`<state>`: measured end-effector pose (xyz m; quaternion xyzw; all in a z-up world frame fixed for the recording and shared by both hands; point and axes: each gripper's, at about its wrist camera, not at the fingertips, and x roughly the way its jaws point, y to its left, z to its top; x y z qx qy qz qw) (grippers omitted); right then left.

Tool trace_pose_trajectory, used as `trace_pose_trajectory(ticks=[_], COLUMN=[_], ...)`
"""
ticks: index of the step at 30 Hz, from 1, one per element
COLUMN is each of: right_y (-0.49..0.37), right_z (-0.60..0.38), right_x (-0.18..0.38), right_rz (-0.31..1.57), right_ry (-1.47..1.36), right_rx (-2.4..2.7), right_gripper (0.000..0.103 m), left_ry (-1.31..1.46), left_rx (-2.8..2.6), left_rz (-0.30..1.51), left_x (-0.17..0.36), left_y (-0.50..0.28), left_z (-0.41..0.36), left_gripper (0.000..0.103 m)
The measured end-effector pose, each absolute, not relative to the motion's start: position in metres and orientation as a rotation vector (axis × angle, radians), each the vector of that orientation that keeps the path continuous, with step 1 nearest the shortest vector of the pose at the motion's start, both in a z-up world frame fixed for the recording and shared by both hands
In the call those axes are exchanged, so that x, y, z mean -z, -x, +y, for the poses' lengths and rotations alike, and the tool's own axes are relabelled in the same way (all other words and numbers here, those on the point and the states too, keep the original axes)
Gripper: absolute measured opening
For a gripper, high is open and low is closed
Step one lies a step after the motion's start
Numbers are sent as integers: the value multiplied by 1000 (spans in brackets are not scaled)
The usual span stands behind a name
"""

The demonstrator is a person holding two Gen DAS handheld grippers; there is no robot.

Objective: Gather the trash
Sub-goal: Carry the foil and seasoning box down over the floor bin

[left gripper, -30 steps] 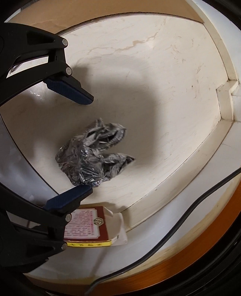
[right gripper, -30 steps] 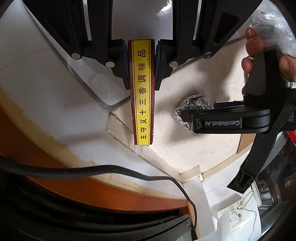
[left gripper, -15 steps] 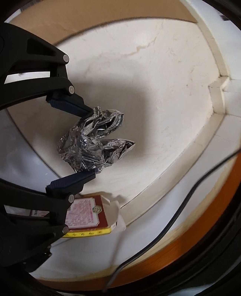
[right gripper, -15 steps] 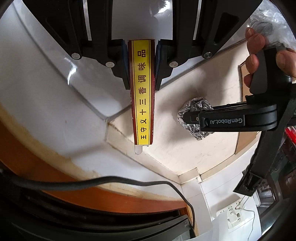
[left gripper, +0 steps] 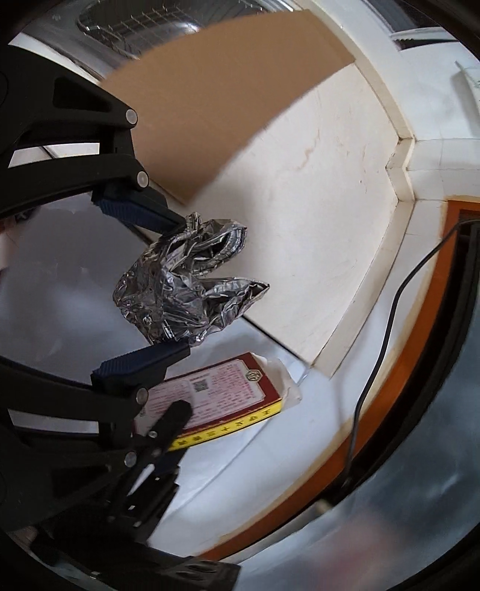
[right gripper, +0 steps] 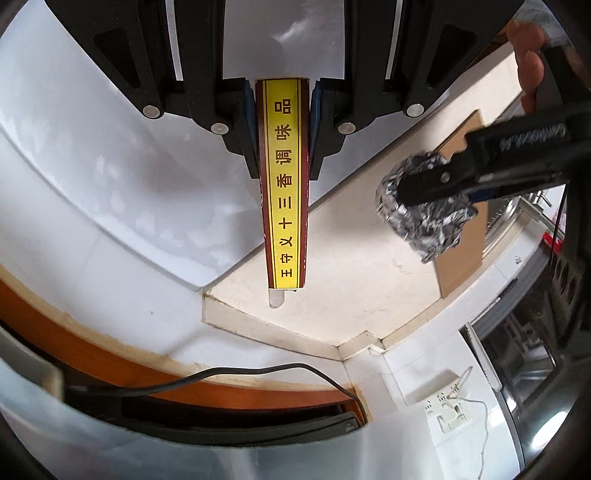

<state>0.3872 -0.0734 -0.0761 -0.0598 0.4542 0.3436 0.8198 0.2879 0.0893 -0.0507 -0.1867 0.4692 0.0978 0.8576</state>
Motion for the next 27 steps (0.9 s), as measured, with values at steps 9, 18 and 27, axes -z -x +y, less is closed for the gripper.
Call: trace_pose_trajectory(ticks=[9, 18, 27], right_y=[-266, -133, -24], right_z=[-95, -109, -112], right_x=[38, 35, 82], right_rz=[937, 899, 961], right_ry=[57, 6, 102], right_rx=[-670, -589, -563], right_gripper=[22, 22, 22], left_ry=[287, 206, 156], left_rx=[-93, 30, 58], left_rz=[957, 980, 1028], left_x=[12, 25, 75], left_y=[-159, -76, -34], left_z=[66, 61, 48], left_gripper=[56, 56, 56])
